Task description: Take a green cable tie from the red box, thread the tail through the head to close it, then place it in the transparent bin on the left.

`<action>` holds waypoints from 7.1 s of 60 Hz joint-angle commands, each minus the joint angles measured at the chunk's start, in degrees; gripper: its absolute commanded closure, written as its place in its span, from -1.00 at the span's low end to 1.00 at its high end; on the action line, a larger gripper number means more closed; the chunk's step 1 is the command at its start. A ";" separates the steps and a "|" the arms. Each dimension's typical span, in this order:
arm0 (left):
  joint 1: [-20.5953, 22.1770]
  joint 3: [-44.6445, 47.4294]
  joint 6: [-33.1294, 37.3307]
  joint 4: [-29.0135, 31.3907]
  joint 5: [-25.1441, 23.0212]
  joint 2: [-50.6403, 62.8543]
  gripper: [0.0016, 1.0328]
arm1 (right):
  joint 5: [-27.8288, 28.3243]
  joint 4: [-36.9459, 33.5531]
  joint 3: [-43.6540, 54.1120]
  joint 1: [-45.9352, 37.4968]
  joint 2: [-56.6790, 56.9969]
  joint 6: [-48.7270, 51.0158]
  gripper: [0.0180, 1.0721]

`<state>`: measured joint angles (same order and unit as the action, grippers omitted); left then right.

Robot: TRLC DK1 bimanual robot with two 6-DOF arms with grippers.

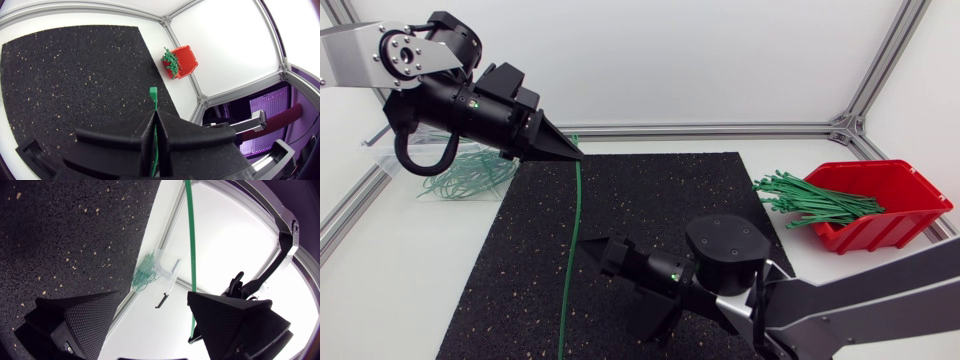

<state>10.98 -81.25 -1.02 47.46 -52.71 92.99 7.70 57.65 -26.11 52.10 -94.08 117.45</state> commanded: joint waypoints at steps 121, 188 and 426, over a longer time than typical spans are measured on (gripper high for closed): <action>-2.81 -0.49 5.85 -2.29 -0.64 10.63 0.94 | -6.30 0.62 -4.21 13.21 -14.11 -5.04 0.26; -3.86 2.42 13.06 -1.14 -0.64 9.84 0.94 | -8.41 -1.22 -12.21 13.65 -16.40 -11.80 0.89; -2.99 -10.42 50.67 25.84 -16.81 22.67 0.94 | -7.44 -0.43 -6.76 10.75 -22.46 -6.88 0.27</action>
<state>7.60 -91.94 48.07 72.18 -68.75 116.03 -1.15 58.52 -30.06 63.64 -110.24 110.83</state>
